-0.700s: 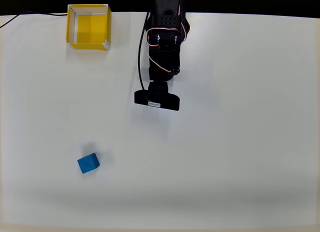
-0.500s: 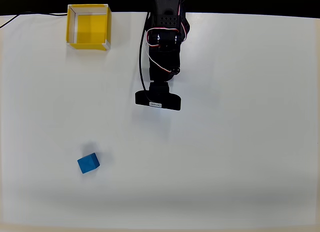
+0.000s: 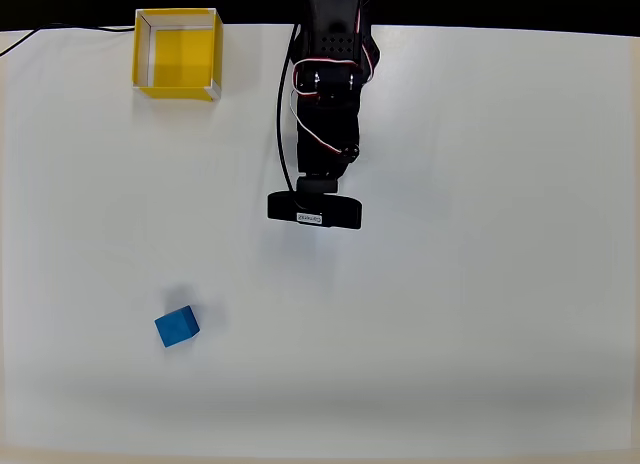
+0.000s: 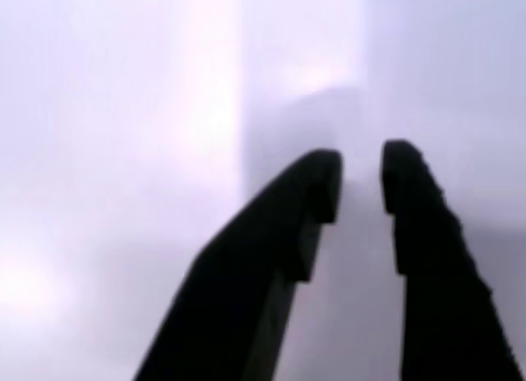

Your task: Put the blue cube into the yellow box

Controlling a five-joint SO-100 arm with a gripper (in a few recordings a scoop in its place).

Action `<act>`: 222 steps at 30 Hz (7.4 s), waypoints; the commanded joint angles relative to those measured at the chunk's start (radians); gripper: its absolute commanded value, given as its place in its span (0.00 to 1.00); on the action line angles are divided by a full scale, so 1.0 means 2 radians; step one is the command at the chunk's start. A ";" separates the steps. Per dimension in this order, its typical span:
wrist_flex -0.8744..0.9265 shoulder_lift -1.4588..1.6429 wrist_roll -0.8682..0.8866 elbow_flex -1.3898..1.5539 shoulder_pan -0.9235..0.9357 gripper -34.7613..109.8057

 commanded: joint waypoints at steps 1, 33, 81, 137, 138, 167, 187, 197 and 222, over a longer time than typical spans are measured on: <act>-0.149 -0.136 -0.009 -0.094 0.043 0.31; -0.660 -0.939 0.026 -0.602 0.269 0.66; -0.623 -1.113 -0.003 -0.839 0.242 0.43; 0.196 -0.759 0.016 -0.910 0.585 0.36; 0.202 -0.759 0.009 -0.901 0.597 0.36; 0.229 -0.508 0.007 -0.596 0.823 0.36; 0.045 -0.512 0.015 -0.430 0.825 0.39; 0.016 -0.520 -0.015 -0.411 0.827 0.54; 0.146 -0.319 -0.008 -0.571 0.778 0.54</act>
